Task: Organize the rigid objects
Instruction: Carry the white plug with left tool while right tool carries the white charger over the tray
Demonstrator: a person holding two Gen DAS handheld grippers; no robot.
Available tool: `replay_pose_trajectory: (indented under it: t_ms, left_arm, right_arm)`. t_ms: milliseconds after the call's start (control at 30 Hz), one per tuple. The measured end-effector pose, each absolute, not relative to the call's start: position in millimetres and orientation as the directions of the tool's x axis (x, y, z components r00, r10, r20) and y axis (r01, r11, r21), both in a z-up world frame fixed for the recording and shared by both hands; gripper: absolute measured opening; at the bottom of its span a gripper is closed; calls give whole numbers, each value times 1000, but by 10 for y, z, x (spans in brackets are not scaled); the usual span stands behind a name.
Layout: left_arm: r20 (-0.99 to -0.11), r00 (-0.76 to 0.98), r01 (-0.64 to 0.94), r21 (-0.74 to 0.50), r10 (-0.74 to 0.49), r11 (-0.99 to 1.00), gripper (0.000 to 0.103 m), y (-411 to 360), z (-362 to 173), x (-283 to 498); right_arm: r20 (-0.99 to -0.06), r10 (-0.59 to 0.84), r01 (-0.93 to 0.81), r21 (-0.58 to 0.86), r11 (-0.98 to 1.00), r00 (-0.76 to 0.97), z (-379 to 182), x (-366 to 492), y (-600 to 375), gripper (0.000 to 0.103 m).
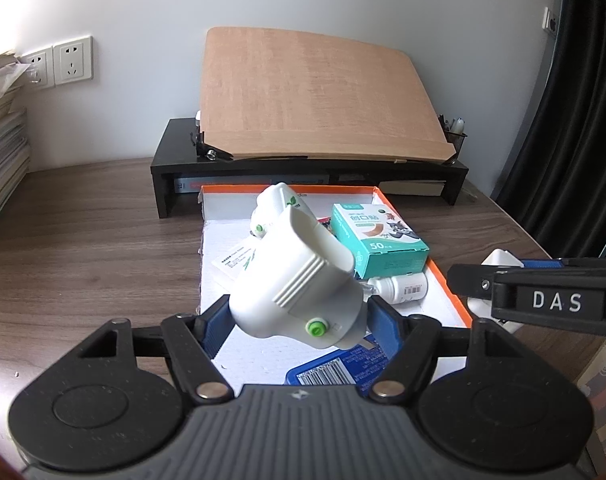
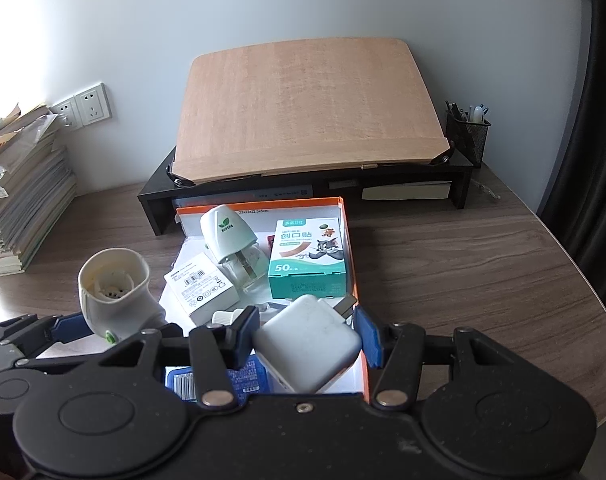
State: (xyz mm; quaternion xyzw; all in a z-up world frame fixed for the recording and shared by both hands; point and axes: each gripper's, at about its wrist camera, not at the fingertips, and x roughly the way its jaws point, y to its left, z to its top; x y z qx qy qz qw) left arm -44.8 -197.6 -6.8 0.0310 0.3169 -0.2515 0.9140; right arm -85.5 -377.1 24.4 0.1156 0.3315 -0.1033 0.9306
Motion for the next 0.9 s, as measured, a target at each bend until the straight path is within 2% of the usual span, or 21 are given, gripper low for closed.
replay_pose_trajectory:
  t_ms: [900]
  left_arm:
    - [-597,669,468,-124,-443,875,73,-1871,-102,-374]
  right_arm:
    - [-657,-111,262,137,955,746,201,-743,-3699,64]
